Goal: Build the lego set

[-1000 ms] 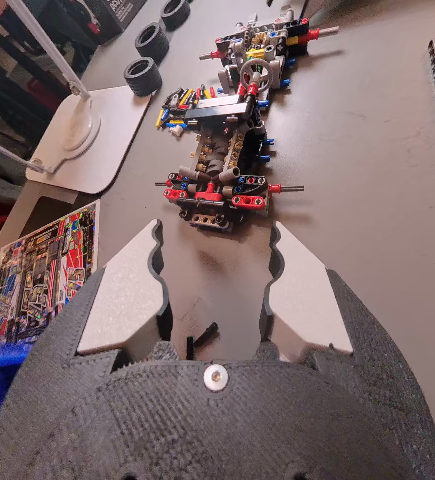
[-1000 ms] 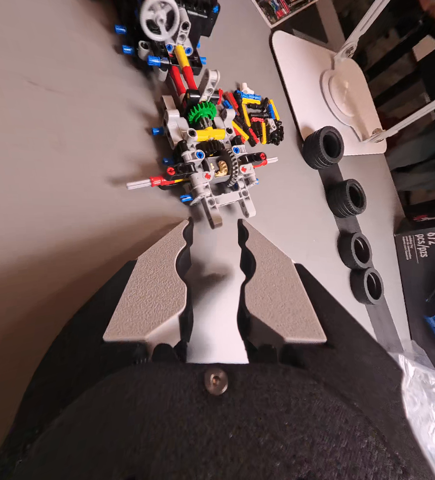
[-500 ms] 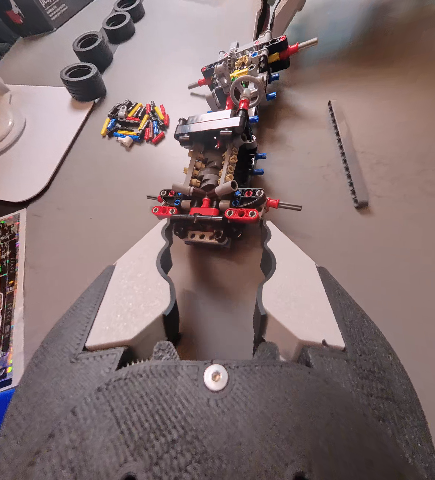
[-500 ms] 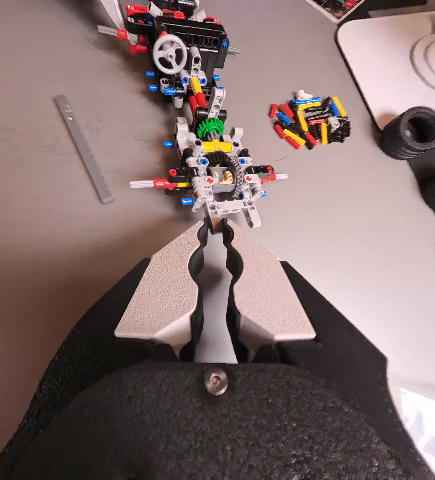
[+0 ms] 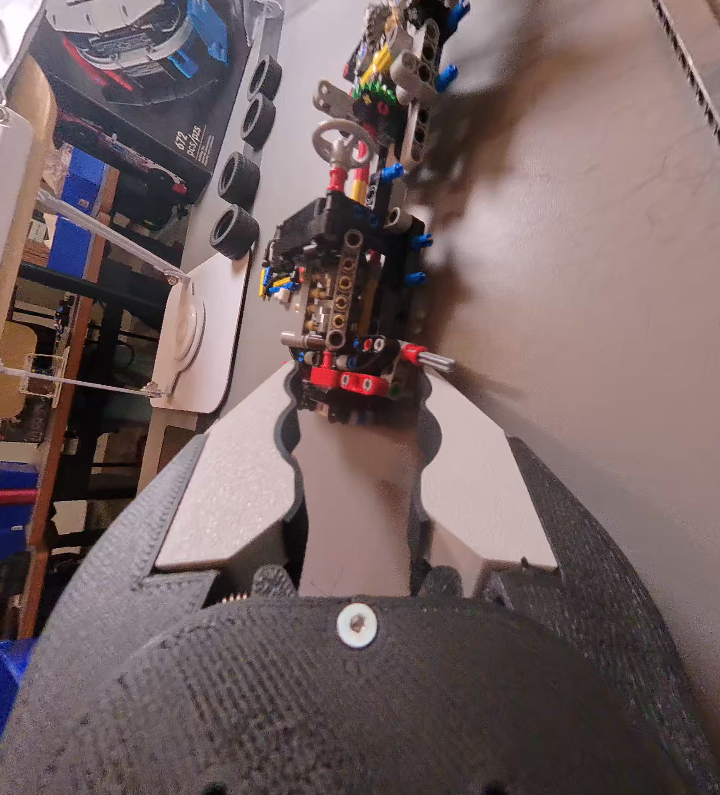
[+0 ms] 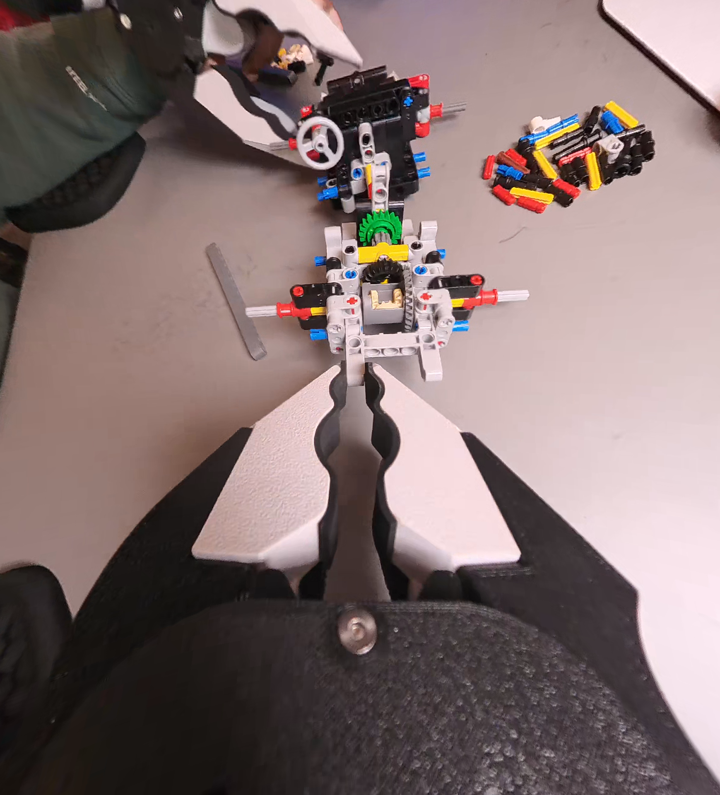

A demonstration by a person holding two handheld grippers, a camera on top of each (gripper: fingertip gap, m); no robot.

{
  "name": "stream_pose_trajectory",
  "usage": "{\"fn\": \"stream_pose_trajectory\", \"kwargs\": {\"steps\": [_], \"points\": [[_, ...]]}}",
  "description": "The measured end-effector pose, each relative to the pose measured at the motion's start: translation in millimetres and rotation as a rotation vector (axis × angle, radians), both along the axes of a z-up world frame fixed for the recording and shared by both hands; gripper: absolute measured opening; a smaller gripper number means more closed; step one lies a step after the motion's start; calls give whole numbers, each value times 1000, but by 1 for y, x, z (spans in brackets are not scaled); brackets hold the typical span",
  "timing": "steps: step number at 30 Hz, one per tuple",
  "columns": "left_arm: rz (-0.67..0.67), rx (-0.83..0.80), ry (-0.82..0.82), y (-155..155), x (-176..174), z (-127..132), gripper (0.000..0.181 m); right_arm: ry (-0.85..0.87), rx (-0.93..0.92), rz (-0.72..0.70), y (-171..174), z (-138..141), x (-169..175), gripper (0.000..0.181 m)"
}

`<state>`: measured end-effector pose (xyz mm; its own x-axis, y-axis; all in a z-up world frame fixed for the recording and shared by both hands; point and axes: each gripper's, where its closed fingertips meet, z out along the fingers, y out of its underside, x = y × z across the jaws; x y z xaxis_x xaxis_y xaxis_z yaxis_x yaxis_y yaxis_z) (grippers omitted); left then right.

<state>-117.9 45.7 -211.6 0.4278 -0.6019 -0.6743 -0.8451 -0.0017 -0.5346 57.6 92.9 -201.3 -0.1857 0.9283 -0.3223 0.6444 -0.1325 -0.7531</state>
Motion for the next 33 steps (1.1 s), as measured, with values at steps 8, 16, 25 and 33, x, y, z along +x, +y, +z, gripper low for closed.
{"fn": "stream_pose_trajectory", "kwargs": {"steps": [8,16,25,33], "points": [[-26,2,-20,-6,2,6,30,47,-81,-4,-4,5,0,5],[-22,-155,-219,-21,5,22,29,27,269,-21,2,-2,-5,29],[-16,-213,-309,-21,6,30,29,84,1118,39,7,-4,-44,53],[-28,-180,-302,-27,3,34,54,185,1037,29,2,9,-59,28]]}}
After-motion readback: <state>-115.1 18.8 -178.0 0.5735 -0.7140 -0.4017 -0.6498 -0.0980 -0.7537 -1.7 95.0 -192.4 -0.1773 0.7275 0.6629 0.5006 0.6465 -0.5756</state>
